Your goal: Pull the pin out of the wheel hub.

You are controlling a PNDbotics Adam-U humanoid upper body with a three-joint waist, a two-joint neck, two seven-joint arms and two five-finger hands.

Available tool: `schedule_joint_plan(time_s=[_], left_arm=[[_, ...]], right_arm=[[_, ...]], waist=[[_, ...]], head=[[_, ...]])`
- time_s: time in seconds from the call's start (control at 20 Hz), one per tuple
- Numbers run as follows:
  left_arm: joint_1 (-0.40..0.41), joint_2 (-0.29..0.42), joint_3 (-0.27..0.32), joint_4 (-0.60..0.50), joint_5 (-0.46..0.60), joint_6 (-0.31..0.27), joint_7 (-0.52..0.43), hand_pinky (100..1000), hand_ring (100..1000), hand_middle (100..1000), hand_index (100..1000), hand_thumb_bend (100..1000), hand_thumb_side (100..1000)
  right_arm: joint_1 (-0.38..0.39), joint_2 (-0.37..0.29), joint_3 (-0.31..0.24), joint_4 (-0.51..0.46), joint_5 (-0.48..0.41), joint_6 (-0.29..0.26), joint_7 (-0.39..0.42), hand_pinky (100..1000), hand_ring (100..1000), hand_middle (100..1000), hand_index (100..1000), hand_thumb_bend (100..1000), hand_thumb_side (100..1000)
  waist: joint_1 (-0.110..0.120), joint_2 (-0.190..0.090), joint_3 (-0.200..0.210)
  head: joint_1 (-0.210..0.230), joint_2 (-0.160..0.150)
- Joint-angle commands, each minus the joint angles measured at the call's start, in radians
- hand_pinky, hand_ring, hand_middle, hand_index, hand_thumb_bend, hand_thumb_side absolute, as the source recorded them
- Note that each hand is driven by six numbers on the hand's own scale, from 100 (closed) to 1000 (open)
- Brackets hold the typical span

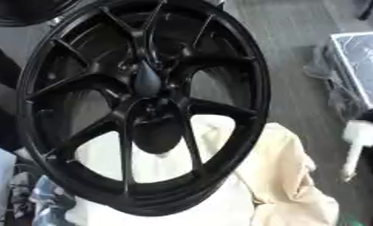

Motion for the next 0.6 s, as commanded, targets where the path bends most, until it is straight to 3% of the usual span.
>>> schedule_joint_plan(time_s=[0.05,0.1,0.15,0.2,0.3,0.35,0.45,0.6], left_arm=[[-0.010,0.015,-0.003,-0.014,0.005,0.001,-0.010,692,743,755,725,155,853],[-0.010,0.015,-0.003,-0.014,0.005,0.002,-0.011,692,743,755,725,155,852],[-0.011,0.015,-0.004,-0.015,0.005,0.002,-0.012,692,743,756,725,155,852],[-0.012,0.014,-0.005,-0.015,0.005,0.002,-0.013,692,743,756,725,155,851],[-0.014,0.012,-0.007,-0.015,0.006,0.002,-0.015,692,743,755,725,156,852],[-0.015,0.011,-0.008,-0.015,0.006,0.003,-0.016,693,743,755,725,157,852],[-0.020,0.008,-0.013,-0.016,0.008,0.005,-0.021,693,743,756,725,158,853],[-0.030,0.005,-0.023,-0.018,0.009,0.008,-0.031,693,743,755,725,158,847]], right_arm=[[0.033,0.015,-0.023,-0.069,0.058,0.019,-0.034,1000,897,854,963,394,434],[0.036,0.024,-0.021,-0.080,0.075,0.028,-0.045,1000,893,848,962,377,392],[0.035,0.034,-0.016,-0.091,0.093,0.039,-0.059,1000,879,831,960,306,244],[0.031,0.047,-0.011,-0.105,0.111,0.050,-0.075,1000,858,812,954,122,100],[0.017,0.071,0.006,-0.141,0.120,0.063,-0.105,1000,821,742,916,100,149],[0.010,0.083,0.018,-0.161,0.110,0.063,-0.121,1000,806,722,904,100,295],[-0.012,0.104,0.044,-0.180,0.083,0.046,-0.153,1000,796,710,904,100,425],[-0.060,0.138,0.100,-0.186,0.039,0.006,-0.188,1000,805,717,915,100,361]], waist=[[-0.003,-0.022,0.003],[-0.002,-0.022,0.003],[-0.002,-0.022,0.004],[-0.002,-0.022,0.005],[-0.002,-0.022,0.007],[-0.001,-0.023,0.008],[0.000,-0.023,0.011],[0.002,-0.024,0.016]], head=[[-0.009,-0.004],[-0.010,-0.004],[-0.009,-0.003],[-0.010,-0.003],[-0.010,-0.005],[-0.010,-0.006],[-0.010,-0.008],[-0.014,-0.010]])
